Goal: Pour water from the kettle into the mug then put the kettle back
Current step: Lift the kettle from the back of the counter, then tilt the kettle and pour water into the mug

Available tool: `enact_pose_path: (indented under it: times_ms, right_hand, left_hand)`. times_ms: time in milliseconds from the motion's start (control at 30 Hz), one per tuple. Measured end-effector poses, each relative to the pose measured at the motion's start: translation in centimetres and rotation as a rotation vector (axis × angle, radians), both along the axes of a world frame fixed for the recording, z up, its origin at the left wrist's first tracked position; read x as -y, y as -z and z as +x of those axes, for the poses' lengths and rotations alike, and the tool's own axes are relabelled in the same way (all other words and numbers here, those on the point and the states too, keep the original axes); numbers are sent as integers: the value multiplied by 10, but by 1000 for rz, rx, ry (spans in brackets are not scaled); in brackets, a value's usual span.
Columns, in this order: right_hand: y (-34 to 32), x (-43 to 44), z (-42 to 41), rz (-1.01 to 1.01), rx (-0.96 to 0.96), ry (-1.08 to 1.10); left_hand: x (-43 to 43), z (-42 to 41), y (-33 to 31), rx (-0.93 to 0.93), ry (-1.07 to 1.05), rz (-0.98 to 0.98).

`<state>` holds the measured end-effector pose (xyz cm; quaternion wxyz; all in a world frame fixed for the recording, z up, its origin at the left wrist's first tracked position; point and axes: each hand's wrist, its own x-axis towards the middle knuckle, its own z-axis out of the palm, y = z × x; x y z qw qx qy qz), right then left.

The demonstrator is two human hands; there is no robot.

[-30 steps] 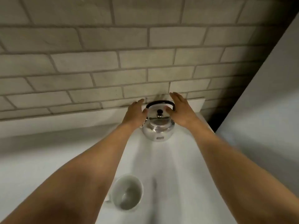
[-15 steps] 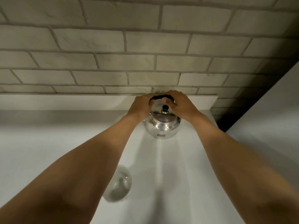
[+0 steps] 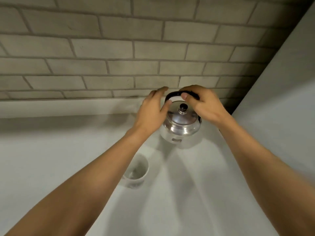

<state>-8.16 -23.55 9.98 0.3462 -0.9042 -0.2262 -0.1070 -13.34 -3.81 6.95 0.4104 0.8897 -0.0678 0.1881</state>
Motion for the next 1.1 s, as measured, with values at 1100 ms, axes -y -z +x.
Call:
enact_pose_path:
  times_ms: [1100]
  right_hand:
    - [-10,-1,-136,-183,92,-195]
  left_hand:
    - [74,-187,89,-19,12,-188]
